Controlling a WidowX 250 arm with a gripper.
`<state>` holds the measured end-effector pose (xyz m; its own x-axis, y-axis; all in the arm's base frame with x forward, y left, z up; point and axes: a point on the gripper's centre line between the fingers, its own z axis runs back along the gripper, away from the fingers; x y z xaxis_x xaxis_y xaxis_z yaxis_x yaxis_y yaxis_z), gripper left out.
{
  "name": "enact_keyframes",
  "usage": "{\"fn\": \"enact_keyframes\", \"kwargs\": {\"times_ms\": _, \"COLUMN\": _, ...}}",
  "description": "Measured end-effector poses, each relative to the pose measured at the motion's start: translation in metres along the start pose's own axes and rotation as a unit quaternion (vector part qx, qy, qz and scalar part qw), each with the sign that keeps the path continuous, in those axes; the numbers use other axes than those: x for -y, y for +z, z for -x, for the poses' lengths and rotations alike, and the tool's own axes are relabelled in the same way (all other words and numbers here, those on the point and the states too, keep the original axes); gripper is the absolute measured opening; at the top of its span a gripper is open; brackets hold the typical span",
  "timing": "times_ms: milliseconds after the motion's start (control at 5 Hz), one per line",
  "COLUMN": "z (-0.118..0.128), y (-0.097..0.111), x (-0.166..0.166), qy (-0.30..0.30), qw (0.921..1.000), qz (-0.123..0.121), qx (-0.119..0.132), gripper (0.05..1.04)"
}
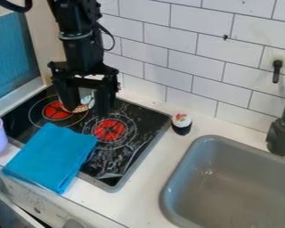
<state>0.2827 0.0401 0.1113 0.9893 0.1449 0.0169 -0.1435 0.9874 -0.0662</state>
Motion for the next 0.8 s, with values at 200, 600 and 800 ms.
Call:
{"fn": "enact_keyframes", "kwargs": {"times_ms": 200, "z": 0.001, "y": -0.008, "x": 0.0, "qy": -0.001, "qw": 0.9999, "qz": 0.0, "qx": -0.015, "gripper": 1.001}}
{"fn": "enact_keyframes", "kwargs": {"times_ms": 600, "z": -0.061, "y": -0.022, "x": -0.006, "qy": -0.086, "qw": 0.996, "qz": -0.01, "qx": 0.021, "gripper": 1.001}}
{"fn": "enact_keyframes", "kwargs": {"times_ms": 800, "z": -0.079, "y": -0.025, "x": -0.01, "qy": -0.133, "qw": 0.9903, "qz": -0.013, "qx": 0.038, "gripper": 1.001}}
